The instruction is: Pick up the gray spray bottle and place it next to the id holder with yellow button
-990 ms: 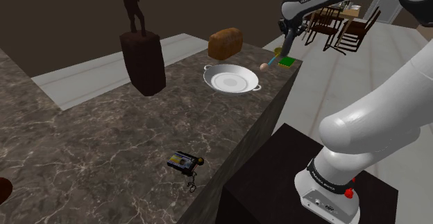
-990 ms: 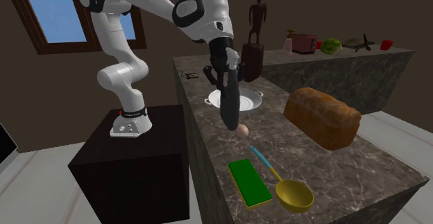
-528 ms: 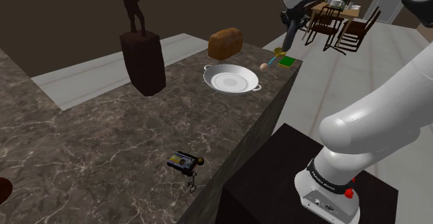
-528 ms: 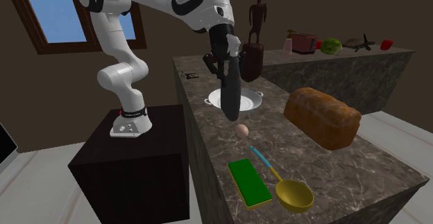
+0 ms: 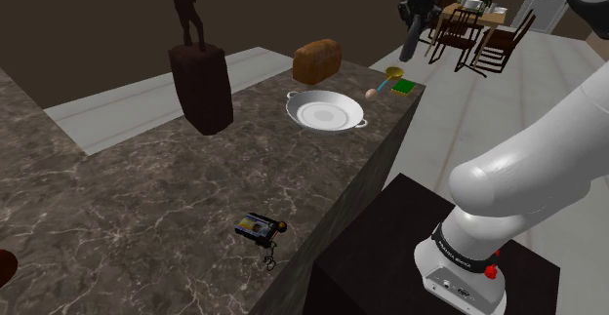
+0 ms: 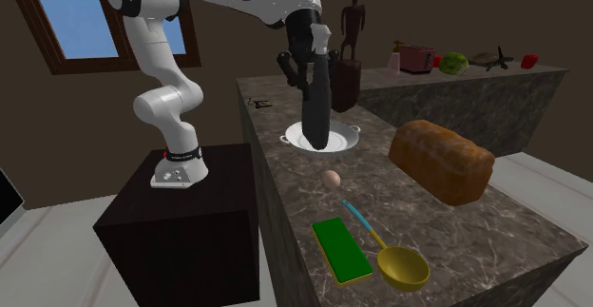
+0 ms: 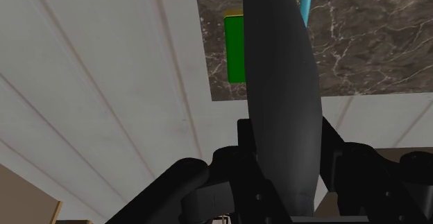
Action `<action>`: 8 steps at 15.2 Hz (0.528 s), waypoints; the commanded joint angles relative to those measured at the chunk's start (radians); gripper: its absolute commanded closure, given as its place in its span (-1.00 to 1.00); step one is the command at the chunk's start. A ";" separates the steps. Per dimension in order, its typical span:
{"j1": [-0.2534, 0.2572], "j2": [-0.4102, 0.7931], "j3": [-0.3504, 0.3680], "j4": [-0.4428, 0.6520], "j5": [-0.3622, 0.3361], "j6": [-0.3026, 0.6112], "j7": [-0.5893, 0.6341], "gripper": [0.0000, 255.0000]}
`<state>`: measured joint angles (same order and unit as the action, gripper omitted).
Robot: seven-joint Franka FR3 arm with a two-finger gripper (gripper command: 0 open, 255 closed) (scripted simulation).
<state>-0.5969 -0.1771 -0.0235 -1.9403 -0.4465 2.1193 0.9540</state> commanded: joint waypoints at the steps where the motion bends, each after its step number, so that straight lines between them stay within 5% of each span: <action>1: 0.001 0.001 -0.001 0.028 0.007 -0.025 -0.014 1.00; 8: 0.004 0.010 0.002 0.130 0.025 -0.111 -0.050 1.00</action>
<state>-0.5926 -0.1668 -0.0206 -1.8274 -0.4246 2.0233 0.9118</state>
